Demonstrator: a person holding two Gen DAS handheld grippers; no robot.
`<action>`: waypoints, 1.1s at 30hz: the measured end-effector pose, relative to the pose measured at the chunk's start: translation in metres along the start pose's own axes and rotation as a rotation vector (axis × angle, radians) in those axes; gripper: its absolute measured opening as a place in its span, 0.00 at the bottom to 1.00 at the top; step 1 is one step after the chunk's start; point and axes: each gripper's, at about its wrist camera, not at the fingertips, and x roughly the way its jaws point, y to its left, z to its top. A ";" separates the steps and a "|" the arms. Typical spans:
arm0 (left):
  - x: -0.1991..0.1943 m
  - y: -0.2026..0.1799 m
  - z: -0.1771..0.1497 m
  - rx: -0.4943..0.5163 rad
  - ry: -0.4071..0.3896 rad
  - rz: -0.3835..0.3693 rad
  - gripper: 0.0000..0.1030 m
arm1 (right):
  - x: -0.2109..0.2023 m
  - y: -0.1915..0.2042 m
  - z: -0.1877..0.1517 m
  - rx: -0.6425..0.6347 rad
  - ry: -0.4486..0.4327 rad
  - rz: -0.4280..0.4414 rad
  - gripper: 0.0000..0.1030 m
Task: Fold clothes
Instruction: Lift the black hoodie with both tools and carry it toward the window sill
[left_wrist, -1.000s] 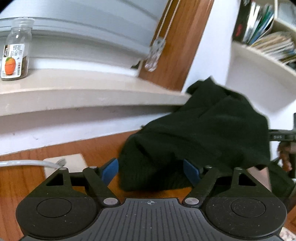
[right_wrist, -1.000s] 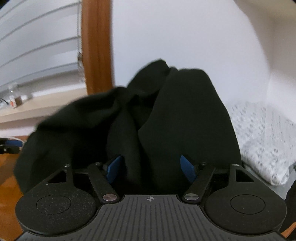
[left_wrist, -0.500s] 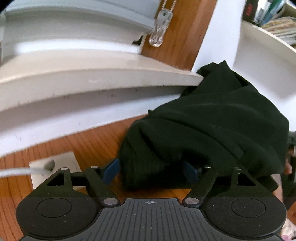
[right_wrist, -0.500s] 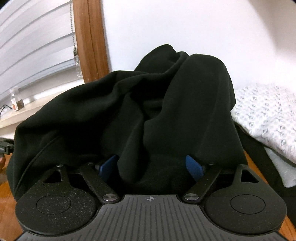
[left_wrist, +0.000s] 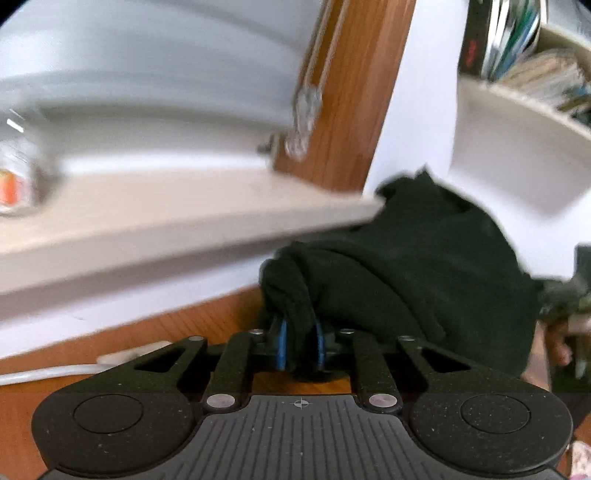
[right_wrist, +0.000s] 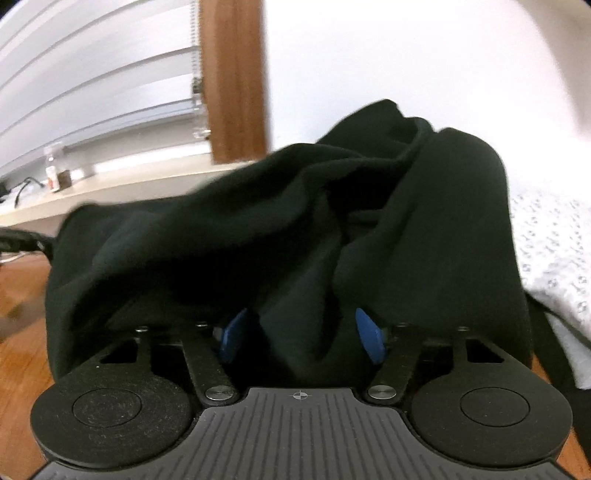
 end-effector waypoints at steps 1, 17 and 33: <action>-0.015 0.004 0.002 -0.007 -0.015 -0.009 0.15 | 0.000 0.006 0.001 0.000 0.004 0.022 0.62; -0.090 0.067 -0.031 -0.038 0.009 0.114 0.15 | -0.027 0.090 0.057 -0.062 0.034 0.260 0.63; -0.064 0.081 -0.044 -0.017 -0.012 0.133 0.15 | 0.028 -0.070 0.121 0.245 -0.017 -0.097 0.74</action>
